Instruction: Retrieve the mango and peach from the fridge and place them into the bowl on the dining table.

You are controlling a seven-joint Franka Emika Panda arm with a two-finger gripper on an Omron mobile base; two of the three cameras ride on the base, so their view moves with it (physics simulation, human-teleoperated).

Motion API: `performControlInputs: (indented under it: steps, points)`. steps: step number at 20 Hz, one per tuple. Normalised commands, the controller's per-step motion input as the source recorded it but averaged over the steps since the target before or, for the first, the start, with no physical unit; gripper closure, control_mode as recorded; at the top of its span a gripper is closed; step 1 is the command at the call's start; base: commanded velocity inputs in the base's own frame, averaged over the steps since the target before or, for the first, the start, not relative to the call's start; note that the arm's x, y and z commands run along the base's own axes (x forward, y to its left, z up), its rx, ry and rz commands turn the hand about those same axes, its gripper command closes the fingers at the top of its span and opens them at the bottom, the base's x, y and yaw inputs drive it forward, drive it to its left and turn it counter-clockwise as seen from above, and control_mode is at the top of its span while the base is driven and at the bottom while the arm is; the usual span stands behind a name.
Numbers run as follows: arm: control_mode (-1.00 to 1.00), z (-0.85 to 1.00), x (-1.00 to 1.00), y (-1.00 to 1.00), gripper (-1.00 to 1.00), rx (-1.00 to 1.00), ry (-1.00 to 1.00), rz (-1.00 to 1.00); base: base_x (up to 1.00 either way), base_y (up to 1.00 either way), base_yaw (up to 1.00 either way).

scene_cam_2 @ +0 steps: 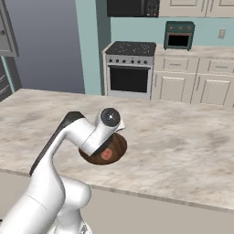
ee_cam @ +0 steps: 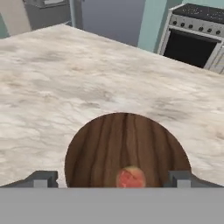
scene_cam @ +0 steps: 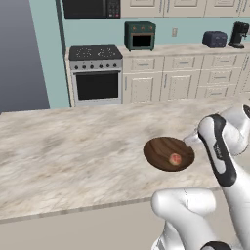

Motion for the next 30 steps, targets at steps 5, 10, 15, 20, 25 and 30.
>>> performControlInputs:
  steps: [5, 10, 15, 20, 25, 30]
  points:
    - [-1.0, 1.0, -0.94, 0.0, -1.0, -0.09, -0.3, 0.04, 0.0, 0.0, 0.0]
    - [-1.0, 0.87, -0.67, 0.1, -1.0, -0.12, -0.16, 0.0, 0.0, 0.0, 0.0]
    - [-1.0, 0.58, -0.25, 0.09, -1.0, -0.09, -0.05, 0.0, 0.0, 0.0, 0.0]
    - [-1.0, 0.23, -0.02, 0.0, -1.0, -0.02, 0.0, 0.0, 0.0, 0.0, 0.0]
    - [-1.0, 0.0, 0.01, 0.0, -1.0, 0.0, 0.03, 0.0, 0.0, 0.0, 0.0]
    - [1.0, 0.0, 0.0, 0.0, -1.0, 0.0, 0.0, 0.0, -0.12, 0.01, 0.02]
